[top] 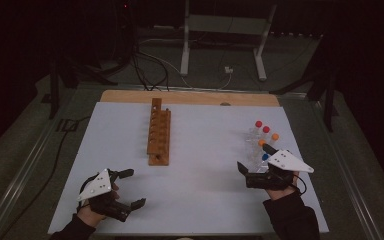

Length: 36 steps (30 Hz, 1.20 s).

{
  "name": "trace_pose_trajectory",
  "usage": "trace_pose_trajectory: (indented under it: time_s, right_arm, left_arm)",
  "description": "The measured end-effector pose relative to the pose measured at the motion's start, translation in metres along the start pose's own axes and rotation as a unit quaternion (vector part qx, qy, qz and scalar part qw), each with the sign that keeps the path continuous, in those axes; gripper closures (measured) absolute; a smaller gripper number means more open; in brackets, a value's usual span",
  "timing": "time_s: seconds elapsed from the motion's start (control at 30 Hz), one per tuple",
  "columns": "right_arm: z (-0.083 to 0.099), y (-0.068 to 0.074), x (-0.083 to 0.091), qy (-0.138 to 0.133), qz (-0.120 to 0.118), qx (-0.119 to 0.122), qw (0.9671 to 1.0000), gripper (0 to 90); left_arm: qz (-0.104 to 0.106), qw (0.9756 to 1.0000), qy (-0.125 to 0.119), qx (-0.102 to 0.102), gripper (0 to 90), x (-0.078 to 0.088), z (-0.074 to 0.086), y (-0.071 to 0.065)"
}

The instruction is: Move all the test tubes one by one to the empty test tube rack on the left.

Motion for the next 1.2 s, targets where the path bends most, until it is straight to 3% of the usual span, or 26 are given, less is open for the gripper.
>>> trace_pose_trajectory:
  time_s: [0.2,0.5,0.7,0.97,1.2]
  right_arm:
    - [0.006,-0.017,-0.003,0.002,0.055,-0.022,0.9983,0.0]
    - [0.024,-0.029,0.001,0.032,0.09,-0.041,0.9946,6.8]
    - [0.041,-0.029,-0.002,0.078,0.11,-0.043,0.9899,14.7]
    - [0.059,-0.031,-0.004,0.126,0.123,-0.062,0.9824,32.9]
    - [0.065,-0.032,-0.005,0.148,0.115,-0.077,0.9793,50.4]
  left_arm:
    - [0.001,1.0,0.002,0.0,0.5,0.0,0.0,0.0]
    - [0.003,1.0,0.003,-0.003,0.5,0.0,0.0,-0.001]
    - [0.003,1.0,0.002,-0.003,0.5,0.0,0.0,-0.002]
    - [0.004,1.0,0.002,-0.003,0.5,0.0,0.0,-0.002]
    - [0.004,1.0,0.005,-0.005,0.5,0.0,0.0,-0.003]
Point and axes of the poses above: each handheld gripper's, and its own axes: x roughly backward along the jaws, z roughly out of its underside, y roughly to its left, the point moved 8 cm from there along -x, roughly forward along the jaws, and after that the axes turned 12 degrees about z, right-handed, at the moved point
